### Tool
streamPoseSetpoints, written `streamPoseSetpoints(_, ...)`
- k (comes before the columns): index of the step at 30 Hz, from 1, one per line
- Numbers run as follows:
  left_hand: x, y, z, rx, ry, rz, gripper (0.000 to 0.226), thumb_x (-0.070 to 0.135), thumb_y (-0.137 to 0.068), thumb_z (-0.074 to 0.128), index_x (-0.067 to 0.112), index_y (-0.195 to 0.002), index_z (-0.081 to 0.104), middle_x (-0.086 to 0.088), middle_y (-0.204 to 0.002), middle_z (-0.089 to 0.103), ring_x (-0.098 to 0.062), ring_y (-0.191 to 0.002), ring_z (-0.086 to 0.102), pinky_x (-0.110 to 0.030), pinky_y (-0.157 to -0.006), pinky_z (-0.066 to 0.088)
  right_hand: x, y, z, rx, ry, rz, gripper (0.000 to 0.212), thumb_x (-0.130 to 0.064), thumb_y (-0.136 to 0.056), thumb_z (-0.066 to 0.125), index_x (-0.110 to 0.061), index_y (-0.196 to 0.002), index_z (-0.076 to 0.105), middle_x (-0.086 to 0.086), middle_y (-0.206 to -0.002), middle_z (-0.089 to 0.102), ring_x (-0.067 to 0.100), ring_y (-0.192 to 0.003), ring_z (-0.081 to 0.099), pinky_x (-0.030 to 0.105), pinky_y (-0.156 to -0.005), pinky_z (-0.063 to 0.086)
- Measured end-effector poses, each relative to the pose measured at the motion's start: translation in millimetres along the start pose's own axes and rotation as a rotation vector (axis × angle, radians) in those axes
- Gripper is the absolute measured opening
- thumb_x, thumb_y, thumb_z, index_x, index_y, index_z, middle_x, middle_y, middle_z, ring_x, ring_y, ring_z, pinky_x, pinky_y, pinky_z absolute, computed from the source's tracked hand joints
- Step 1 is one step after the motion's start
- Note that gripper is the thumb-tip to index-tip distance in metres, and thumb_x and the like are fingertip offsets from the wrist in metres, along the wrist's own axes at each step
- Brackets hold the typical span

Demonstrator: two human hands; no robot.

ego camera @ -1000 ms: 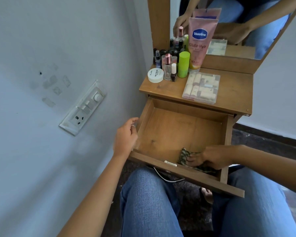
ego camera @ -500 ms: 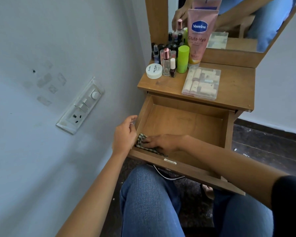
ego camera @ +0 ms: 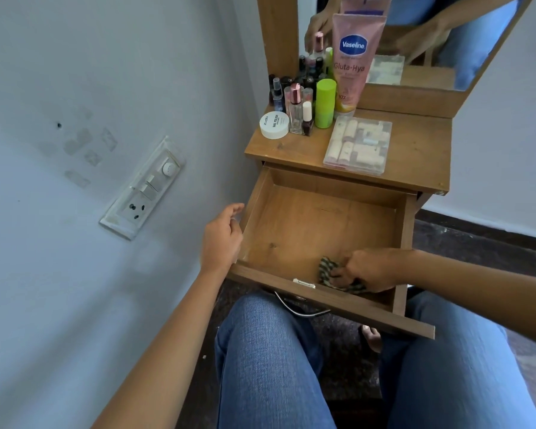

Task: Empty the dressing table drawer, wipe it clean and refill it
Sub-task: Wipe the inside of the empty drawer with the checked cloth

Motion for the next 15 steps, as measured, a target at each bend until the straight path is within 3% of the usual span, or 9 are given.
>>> streamPoseSetpoints(3,1,0,0,-0.004,0.001,0.005,0.038,0.001,-0.092,0.04,0.012,-0.122,0.06,0.001,-0.12,0.066,-0.02,-0.091,0.067,-0.029,-0.081,0.051,10,14,-15,-0.019,-0.274,0.013,0.055,-0.002,-0.09,0.046,-0.033,-0.135,0.05,-0.003,-0.128,0.056,0.015,-0.114,0.054,0.033,-0.098,0.047)
streamPoseSetpoints(5,0,-1,0,-0.006,-0.011,0.004,0.038,0.001,-0.092,0.04,0.013,-0.122,0.059,0.001,-0.121,0.065,-0.026,-0.088,0.067,-0.03,-0.077,0.051,19,17,-27,0.049,-0.554,0.058,0.054,0.001,-0.089,0.043,-0.031,-0.13,0.057,-0.007,-0.12,0.063,0.012,-0.103,0.06,0.03,-0.093,0.05)
streamPoseSetpoints(9,0,-2,1,-0.011,-0.013,0.003,0.038,0.002,-0.092,0.04,0.014,-0.122,0.06,0.001,-0.12,0.066,-0.028,-0.077,0.065,-0.026,-0.069,0.047,13,2,-38,0.17,-1.143,0.031,0.041,0.0,-0.093,0.039,-0.016,-0.121,0.064,0.017,-0.104,0.07,0.023,-0.081,0.063,0.041,-0.079,0.053)
streamPoseSetpoints(12,-1,-3,1,-0.013,-0.006,-0.009,0.038,0.002,-0.092,0.04,0.014,-0.122,0.06,0.001,-0.119,0.066,-0.022,-0.079,0.066,-0.026,-0.072,0.048,-14,-21,-57,0.264,-1.125,-0.008,0.046,0.002,-0.094,0.037,-0.018,-0.132,0.054,0.002,-0.101,0.067,0.007,-0.077,0.063,0.02,-0.067,0.054)
streamPoseSetpoints(13,-1,-3,1,-0.013,-0.005,-0.008,0.038,0.002,-0.092,0.04,0.014,-0.122,0.06,0.001,-0.119,0.066,-0.02,-0.082,0.066,-0.025,-0.074,0.048,-25,-31,-66,0.28,-1.067,-0.036,0.051,0.003,-0.093,0.037,-0.021,-0.136,0.05,-0.002,-0.109,0.064,0.006,-0.084,0.062,0.02,-0.072,0.054)
streamPoseSetpoints(15,1,-4,0,-0.013,-0.006,0.006,0.038,0.001,-0.092,0.041,0.013,-0.122,0.06,0.0,-0.12,0.066,-0.016,-0.087,0.066,-0.021,-0.078,0.046,-44,-52,-77,0.271,-0.901,-0.113,0.062,0.007,-0.091,0.037,-0.027,-0.142,0.041,-0.001,-0.138,0.05,0.012,-0.116,0.054,0.026,-0.098,0.046)
Point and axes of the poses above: each hand's wrist, its own y-axis away from the middle knuckle, its own z-axis out of the palm, x = y × z, the point moved 3 cm from there along -y, towards the middle knuckle
